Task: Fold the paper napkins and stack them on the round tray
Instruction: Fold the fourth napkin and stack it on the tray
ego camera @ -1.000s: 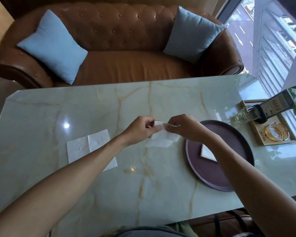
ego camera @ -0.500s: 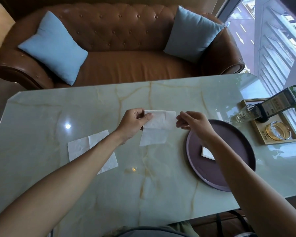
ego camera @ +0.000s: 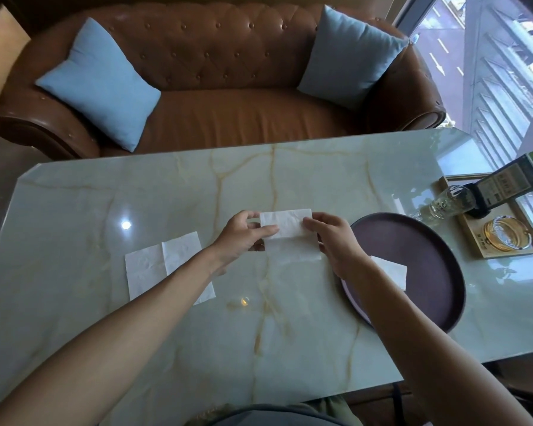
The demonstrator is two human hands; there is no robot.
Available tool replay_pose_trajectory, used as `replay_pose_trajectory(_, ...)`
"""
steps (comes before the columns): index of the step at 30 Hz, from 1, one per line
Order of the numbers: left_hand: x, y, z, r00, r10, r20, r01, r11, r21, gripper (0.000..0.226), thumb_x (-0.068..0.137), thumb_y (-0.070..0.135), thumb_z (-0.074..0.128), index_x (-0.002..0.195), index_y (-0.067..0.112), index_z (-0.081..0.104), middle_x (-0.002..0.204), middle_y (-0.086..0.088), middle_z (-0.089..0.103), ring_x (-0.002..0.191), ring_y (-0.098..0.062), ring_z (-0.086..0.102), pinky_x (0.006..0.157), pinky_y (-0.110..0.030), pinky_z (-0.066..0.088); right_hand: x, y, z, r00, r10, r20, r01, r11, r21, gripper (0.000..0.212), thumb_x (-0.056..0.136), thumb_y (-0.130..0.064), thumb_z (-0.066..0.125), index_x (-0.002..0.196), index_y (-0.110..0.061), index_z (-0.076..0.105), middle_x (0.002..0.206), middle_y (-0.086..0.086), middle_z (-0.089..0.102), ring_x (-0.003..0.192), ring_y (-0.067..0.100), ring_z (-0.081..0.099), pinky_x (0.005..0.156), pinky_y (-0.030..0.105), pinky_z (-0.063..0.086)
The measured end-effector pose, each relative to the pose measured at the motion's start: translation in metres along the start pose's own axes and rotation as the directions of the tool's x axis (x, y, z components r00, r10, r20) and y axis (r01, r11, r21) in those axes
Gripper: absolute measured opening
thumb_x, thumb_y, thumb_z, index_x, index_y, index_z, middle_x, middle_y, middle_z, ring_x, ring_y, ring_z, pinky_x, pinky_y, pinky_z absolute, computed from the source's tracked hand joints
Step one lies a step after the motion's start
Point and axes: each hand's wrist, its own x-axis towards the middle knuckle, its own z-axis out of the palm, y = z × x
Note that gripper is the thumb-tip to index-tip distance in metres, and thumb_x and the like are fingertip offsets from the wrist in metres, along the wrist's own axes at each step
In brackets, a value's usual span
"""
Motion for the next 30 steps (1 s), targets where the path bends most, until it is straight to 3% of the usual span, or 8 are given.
replay_pose_trajectory(5,-0.002,-0.012,-0.002,0.984,-0.096,0.152,0.099,0.995,-0.015,0.040,0.085,0.027,0.079,0.120,0.010,0.071,0.100,-0.001,0.070,0.083,-0.018,0.062,0.085,-0.031,0.056,-0.001,-0.001,-0.003,1.000,-0.008,0.004,0.008,0.998,0.066,0.015,0.088,-0.021,0.070,0.094,-0.008,0.075,0.087,0.011,0.067,0.078,0.025,0.060,0.072,0.035,0.048)
replay_pose_trajectory(8,-0.005,-0.012,0.000,0.987,-0.054,0.150,0.053,0.999,0.010,0.028,0.094,0.021,0.070,0.120,0.010,0.071,0.101,-0.004,0.077,0.082,-0.020,0.070,0.080,-0.030,0.056,-0.002,-0.002,-0.008,0.999,-0.023,0.045,0.019,0.996,0.085,0.016,0.095,-0.018,0.066,0.102,-0.005,0.073,0.089,0.009,0.071,0.079,0.024,0.066,0.069,0.031,0.053)
replay_pose_trajectory(11,-0.007,-0.006,0.000,0.991,0.012,0.137,-0.018,0.999,0.041,0.024,0.098,0.017,0.064,0.121,0.011,0.069,0.106,-0.013,0.078,0.086,-0.022,0.076,0.072,-0.029,0.058,-0.003,-0.003,-0.015,0.987,-0.043,0.154,0.036,0.998,0.048,0.022,0.094,-0.016,0.068,0.113,-0.007,0.071,0.099,0.009,0.075,0.089,0.022,0.072,0.077,0.032,0.056)
replay_pose_trajectory(15,-0.009,0.005,-0.003,0.988,0.049,0.143,-0.056,0.997,0.047,0.024,0.100,0.014,0.058,0.121,0.014,0.069,0.099,-0.003,0.078,0.081,-0.014,0.074,0.067,-0.023,0.057,-0.001,-0.004,-0.021,0.969,-0.064,0.239,0.058,0.998,0.035,0.030,0.091,-0.002,0.065,0.119,-0.013,0.072,0.116,0.015,0.075,0.097,0.022,0.072,0.080,0.032,0.056)
replay_pose_trajectory(21,-0.008,0.011,-0.008,0.981,0.053,0.187,-0.051,0.999,-0.018,0.022,0.101,0.011,0.053,0.109,0.016,0.072,0.099,-0.003,0.070,0.075,-0.023,0.065,0.065,-0.026,0.053,-0.004,-0.008,-0.025,0.964,-0.111,0.240,0.101,0.994,0.052,0.034,0.089,0.011,0.046,0.094,-0.007,0.074,0.105,0.010,0.073,0.096,0.023,0.067,0.088,0.034,0.054)
replay_pose_trajectory(26,-0.011,0.017,-0.008,0.976,-0.020,0.216,0.045,0.992,-0.114,0.038,0.097,0.014,0.034,0.101,0.015,0.071,0.096,-0.003,0.070,0.074,-0.020,0.064,0.068,-0.028,0.051,-0.006,-0.010,-0.026,0.971,-0.055,0.234,0.016,0.986,0.167,0.036,0.090,-0.007,0.040,0.096,-0.007,0.075,0.126,0.020,0.070,0.103,0.029,0.066,0.089,0.041,0.051)
replay_pose_trajectory(28,-0.011,0.018,-0.006,0.978,-0.021,0.208,0.037,0.996,-0.077,0.035,0.098,0.025,0.040,0.100,0.013,0.073,0.098,-0.004,0.071,0.078,-0.020,0.064,0.072,-0.030,0.050,-0.006,-0.011,-0.024,0.969,-0.035,0.244,0.000,0.989,0.145,0.027,0.092,-0.018,0.051,0.101,-0.009,0.074,0.117,0.016,0.074,0.100,0.027,0.067,0.088,0.041,0.051)
replay_pose_trajectory(30,-0.011,0.015,-0.002,0.985,0.041,0.167,-0.049,0.998,0.044,0.023,0.099,0.024,0.057,0.103,0.009,0.074,0.095,-0.004,0.071,0.081,-0.018,0.064,0.073,-0.028,0.051,-0.005,-0.011,-0.023,0.967,-0.048,0.252,0.045,0.999,0.018,0.020,0.096,-0.016,0.062,0.111,-0.009,0.072,0.108,0.009,0.076,0.096,0.021,0.067,0.084,0.034,0.053)
